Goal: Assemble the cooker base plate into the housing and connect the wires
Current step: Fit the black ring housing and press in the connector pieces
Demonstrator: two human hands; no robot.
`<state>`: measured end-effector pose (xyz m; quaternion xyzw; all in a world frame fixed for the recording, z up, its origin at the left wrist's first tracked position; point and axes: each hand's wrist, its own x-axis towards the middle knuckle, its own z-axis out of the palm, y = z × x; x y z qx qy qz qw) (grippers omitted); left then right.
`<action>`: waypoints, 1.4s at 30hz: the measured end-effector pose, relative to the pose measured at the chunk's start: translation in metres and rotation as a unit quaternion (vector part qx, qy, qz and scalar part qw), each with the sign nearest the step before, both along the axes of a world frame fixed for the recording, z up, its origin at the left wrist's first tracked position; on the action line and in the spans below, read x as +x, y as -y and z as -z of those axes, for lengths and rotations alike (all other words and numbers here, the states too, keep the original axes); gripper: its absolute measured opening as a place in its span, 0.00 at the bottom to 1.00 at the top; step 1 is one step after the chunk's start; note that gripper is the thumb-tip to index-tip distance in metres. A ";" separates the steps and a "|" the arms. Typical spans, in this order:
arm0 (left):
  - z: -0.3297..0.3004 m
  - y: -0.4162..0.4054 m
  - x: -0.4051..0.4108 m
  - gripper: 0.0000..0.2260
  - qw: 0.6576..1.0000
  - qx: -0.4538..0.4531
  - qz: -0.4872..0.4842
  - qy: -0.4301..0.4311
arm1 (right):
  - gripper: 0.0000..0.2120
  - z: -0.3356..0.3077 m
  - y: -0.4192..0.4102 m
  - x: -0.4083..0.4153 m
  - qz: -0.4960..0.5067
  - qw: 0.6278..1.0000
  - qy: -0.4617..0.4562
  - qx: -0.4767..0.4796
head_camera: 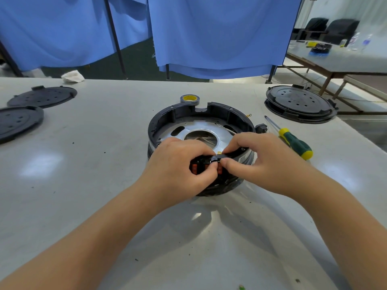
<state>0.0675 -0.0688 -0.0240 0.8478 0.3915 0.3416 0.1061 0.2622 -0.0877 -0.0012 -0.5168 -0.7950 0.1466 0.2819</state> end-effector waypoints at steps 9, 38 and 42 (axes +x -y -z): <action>0.001 -0.003 -0.007 0.15 0.997 0.069 -0.022 0.026 | 0.05 0.014 -0.016 0.007 0.078 0.987 -0.128 0.062; -0.051 -0.063 -0.046 0.23 0.877 -0.387 -0.137 0.249 | 0.18 -0.056 -0.036 0.021 0.213 0.920 -0.079 -0.319; -0.058 -0.061 -0.043 0.29 0.883 -0.410 -0.067 0.218 | 0.35 -0.049 0.001 0.021 0.215 0.935 -0.092 -0.267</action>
